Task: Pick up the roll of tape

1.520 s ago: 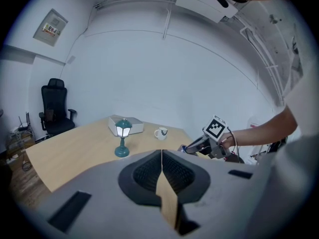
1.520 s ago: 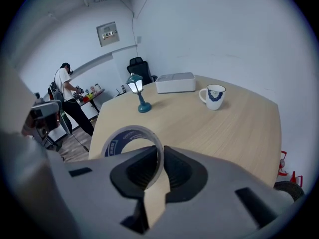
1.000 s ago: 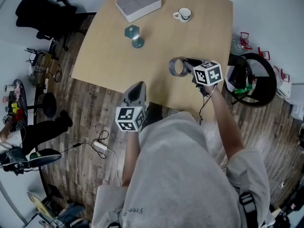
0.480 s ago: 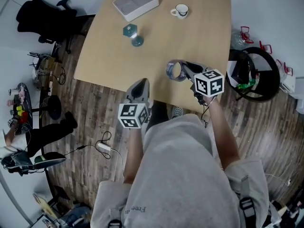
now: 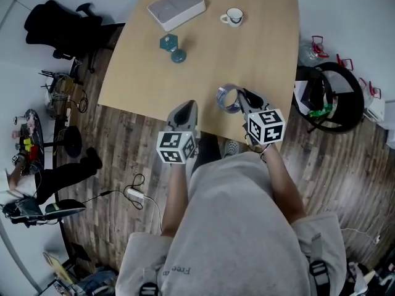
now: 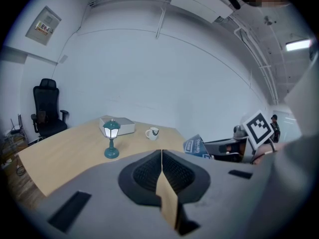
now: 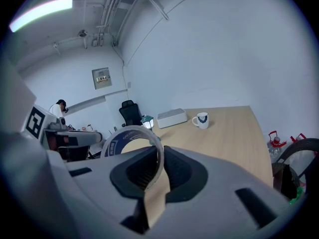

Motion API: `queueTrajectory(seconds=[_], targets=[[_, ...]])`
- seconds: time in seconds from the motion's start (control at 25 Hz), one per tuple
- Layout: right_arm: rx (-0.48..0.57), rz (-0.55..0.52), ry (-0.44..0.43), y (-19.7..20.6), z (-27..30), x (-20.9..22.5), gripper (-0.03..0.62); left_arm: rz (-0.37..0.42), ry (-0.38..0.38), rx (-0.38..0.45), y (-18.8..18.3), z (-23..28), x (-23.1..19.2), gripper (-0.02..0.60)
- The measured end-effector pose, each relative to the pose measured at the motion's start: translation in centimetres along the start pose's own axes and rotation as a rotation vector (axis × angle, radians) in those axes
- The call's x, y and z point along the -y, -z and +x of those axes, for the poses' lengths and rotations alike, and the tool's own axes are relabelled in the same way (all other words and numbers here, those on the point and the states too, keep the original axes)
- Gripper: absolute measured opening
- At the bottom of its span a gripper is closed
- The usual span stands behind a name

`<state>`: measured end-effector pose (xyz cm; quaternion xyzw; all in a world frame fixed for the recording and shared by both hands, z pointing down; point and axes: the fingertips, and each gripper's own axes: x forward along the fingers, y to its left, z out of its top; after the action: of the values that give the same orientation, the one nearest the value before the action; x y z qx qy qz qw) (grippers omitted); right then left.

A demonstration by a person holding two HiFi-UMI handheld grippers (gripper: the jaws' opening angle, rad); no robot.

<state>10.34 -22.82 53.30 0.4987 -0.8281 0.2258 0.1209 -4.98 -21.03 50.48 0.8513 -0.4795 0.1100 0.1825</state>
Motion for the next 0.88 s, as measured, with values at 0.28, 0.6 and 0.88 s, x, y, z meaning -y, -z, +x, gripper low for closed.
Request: queueTrajectory(seconds=[0.28, 0.6, 0.88], targets=[[0.05, -0.029, 0.009, 1.4, -1.0, -1.0, 0.049, 0.023, 0.05, -0.034, 1.2, 0.0, 1.4, 0.006], [0.102, -0.049, -0.04, 2.1, -1.8, -2.1, 0.049, 0.014, 0.134, -0.044, 2.1, -1.0, 2.4, 0.006], [0.111, -0.01, -0.136, 2.5, -2.0, -3.1, 0.049, -0.014, 0.137, -0.05, 2.3, -1.4, 2.3, 0.006]])
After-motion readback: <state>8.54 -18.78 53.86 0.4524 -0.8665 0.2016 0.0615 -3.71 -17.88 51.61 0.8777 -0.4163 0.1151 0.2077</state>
